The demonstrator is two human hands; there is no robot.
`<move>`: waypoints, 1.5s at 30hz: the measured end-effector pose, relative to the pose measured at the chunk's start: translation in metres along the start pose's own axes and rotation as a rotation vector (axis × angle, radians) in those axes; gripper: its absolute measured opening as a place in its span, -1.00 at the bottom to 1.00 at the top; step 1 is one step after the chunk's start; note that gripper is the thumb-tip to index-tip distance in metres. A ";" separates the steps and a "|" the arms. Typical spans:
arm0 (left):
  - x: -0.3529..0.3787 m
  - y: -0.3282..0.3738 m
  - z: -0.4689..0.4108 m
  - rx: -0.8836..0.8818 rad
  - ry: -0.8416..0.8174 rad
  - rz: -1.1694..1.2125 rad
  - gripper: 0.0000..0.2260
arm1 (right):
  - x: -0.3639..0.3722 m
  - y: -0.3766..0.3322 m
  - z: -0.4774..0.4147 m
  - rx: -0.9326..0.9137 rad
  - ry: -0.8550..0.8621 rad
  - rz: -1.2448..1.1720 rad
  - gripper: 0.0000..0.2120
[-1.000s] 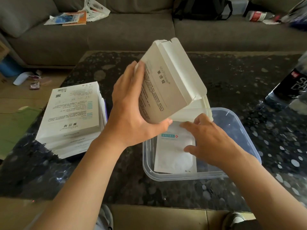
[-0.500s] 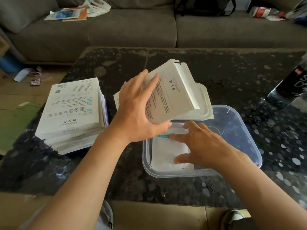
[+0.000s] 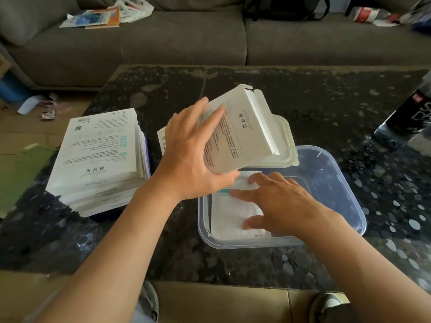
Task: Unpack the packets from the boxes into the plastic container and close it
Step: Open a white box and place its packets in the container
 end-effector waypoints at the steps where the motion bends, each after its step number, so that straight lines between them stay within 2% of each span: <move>1: 0.000 0.000 0.000 0.003 0.000 -0.001 -0.08 | 0.000 0.000 0.000 -0.002 -0.002 0.003 -0.30; 11: 0.000 0.004 -0.003 0.036 0.002 -0.033 -0.10 | 0.004 -0.003 0.000 -0.031 -0.057 0.038 -0.31; 17: 0.000 0.004 -0.003 0.039 0.002 -0.046 -0.11 | 0.003 -0.001 0.001 -0.041 -0.021 -0.016 -0.32; 20: -0.002 0.003 -0.003 0.030 -0.007 -0.051 -0.10 | -0.009 0.015 0.010 -0.012 -0.071 -0.240 -0.44; 22: -0.004 0.003 -0.002 0.031 -0.007 -0.065 -0.09 | -0.028 0.032 0.023 0.008 -0.076 -0.331 -0.69; 23: -0.005 0.004 -0.002 0.035 -0.005 -0.073 -0.09 | -0.043 0.042 0.031 0.031 -0.029 -0.384 -0.80; 24: -0.006 0.004 -0.003 0.039 -0.004 -0.082 -0.09 | -0.058 0.052 0.039 0.055 0.051 -0.460 -0.82; 28: -0.007 0.012 -0.006 0.077 -0.024 -0.150 -0.08 | -0.104 0.074 0.071 0.020 0.531 -1.015 -0.86; 31: -0.005 0.021 -0.009 0.092 -0.044 -0.179 -0.08 | -0.107 0.064 0.068 -0.064 0.644 -1.177 -0.88; 33: -0.004 0.028 -0.008 0.112 -0.046 -0.181 -0.08 | -0.100 0.064 0.057 -0.032 0.638 -1.141 -0.91; 41: 0.000 0.045 -0.004 0.195 -0.059 -0.224 -0.07 | -0.085 0.063 0.040 0.064 0.537 -1.034 -0.75; 45: 0.000 0.047 -0.003 0.198 -0.069 -0.225 -0.06 | -0.082 0.062 0.032 0.089 0.528 -0.991 -0.74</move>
Point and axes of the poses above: each hand's wrist, its own z-axis away from the middle knuckle, its own x-axis out of the palm, y = z × x, the point moved 8 cm from there along -z, towards the middle knuckle, and after that the axes turned 3 degrees about -y, right-handed, at the moved point
